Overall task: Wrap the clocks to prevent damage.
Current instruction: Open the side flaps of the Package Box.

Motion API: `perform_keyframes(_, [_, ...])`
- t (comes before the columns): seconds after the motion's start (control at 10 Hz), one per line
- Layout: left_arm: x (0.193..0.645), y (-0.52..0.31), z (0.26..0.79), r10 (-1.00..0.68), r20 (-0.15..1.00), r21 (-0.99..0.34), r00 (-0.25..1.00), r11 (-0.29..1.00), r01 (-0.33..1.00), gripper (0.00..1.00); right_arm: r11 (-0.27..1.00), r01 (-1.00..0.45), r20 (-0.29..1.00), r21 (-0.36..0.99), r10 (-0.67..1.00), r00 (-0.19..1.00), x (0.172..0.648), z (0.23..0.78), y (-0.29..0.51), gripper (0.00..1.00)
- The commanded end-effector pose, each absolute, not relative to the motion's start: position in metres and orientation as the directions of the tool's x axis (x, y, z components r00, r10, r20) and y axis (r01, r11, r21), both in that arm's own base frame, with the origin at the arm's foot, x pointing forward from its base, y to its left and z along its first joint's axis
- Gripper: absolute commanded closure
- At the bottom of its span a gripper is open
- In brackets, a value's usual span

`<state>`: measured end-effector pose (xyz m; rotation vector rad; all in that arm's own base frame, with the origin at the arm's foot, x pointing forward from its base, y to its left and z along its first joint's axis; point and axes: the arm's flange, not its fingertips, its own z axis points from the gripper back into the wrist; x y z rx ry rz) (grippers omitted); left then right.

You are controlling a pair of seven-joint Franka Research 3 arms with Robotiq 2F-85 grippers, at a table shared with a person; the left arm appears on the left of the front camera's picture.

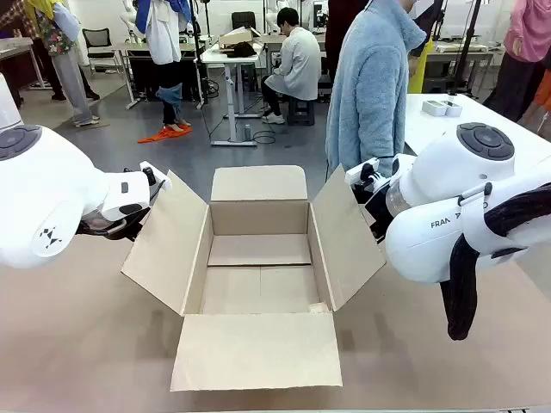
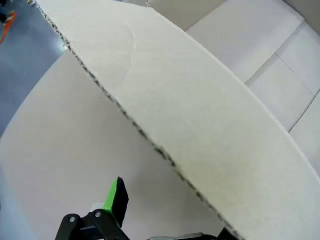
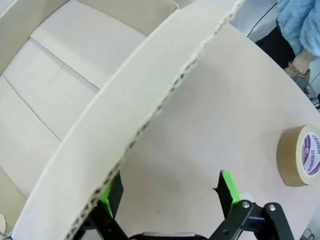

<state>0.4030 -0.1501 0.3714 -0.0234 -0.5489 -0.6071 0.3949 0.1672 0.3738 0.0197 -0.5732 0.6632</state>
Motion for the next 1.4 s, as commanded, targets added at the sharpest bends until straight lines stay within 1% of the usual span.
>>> perform_keyframes(0.0, [0.403, -0.1502, 0.3714, -0.536, 0.496, 0.137, 0.683, 0.825, 0.548, 0.0, 0.794, -0.587, 0.509, -0.161, 0.576, 0.64, 0.3949, 0.3738, 0.1673, 0.0])
perform_keyframes(1.3, [0.403, -0.1502, 0.3714, -0.536, 0.496, 0.137, 0.683, 0.825, 0.548, 0.0, 0.793, -0.587, 0.508, -0.162, 0.577, 0.639, 0.3948, 0.3738, 0.1674, 0.0])
